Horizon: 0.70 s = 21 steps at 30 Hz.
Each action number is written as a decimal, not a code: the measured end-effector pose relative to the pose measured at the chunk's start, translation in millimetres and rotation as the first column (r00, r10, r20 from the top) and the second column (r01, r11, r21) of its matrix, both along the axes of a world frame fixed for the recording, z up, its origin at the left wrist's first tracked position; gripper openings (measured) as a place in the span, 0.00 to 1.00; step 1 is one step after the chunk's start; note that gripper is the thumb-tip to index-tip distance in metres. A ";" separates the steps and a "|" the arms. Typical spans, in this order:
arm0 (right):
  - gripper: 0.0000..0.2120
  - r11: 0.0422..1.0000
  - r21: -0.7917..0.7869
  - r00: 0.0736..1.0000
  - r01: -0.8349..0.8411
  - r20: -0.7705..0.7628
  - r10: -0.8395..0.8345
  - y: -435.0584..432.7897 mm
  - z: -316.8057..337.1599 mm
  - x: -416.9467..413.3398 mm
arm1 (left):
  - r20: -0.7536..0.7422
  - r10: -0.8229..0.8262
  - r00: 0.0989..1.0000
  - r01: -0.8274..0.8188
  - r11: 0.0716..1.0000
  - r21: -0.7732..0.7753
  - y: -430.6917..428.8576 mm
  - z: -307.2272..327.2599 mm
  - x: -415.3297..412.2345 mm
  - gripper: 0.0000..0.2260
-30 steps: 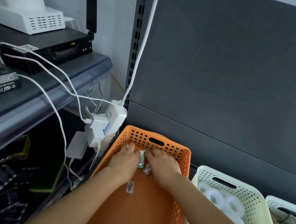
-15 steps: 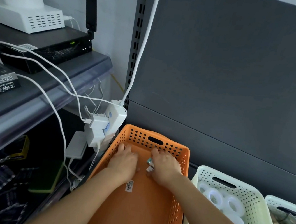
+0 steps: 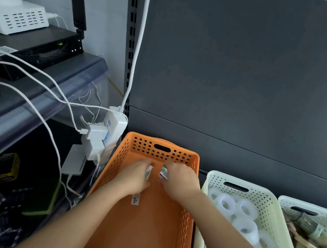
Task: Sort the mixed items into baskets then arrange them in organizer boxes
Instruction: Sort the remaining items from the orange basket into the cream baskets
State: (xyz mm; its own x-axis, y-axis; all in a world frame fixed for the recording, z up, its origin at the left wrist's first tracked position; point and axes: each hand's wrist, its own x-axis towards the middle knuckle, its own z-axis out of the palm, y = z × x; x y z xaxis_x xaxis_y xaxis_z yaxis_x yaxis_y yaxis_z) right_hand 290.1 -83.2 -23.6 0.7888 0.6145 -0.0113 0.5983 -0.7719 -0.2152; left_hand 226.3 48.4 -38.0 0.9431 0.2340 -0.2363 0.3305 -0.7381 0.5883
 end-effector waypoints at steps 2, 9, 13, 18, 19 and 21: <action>0.10 0.990 0.136 0.999 0.023 0.022 -0.026 -10.6 9.3 -4.9 | 0.065 0.041 0.997 -0.036 0.996 -0.077 -4.5 10.7 -1.5 0.32; 0.13 0.833 0.544 0.984 0.099 0.071 -0.163 -78.7 38.6 -23.1 | 0.322 0.156 0.934 -0.059 0.954 -0.293 -54.4 50.9 -10.1 0.27; 0.12 0.797 0.587 0.966 0.142 0.092 -0.240 -134.6 45.4 -33.9 | 0.417 0.130 0.900 0.012 0.946 -0.323 -108.0 61.6 -12.8 0.27; 0.10 0.809 0.549 0.942 0.207 0.110 -0.316 -225.3 49.1 -49.3 | 0.456 0.041 0.889 0.110 0.947 -0.301 -194.1 70.4 -15.6 0.27; 0.10 0.810 0.543 0.937 0.222 0.111 -0.332 -244.5 50.0 -52.9 | 0.454 0.029 0.891 0.122 0.946 -0.299 -212.5 72.0 -17.2 0.26; 0.10 0.816 0.521 0.928 0.251 0.111 -0.356 -282.4 51.2 -60.7 | 0.455 -0.002 0.891 0.143 0.950 -0.276 -249.9 73.5 -20.8 0.26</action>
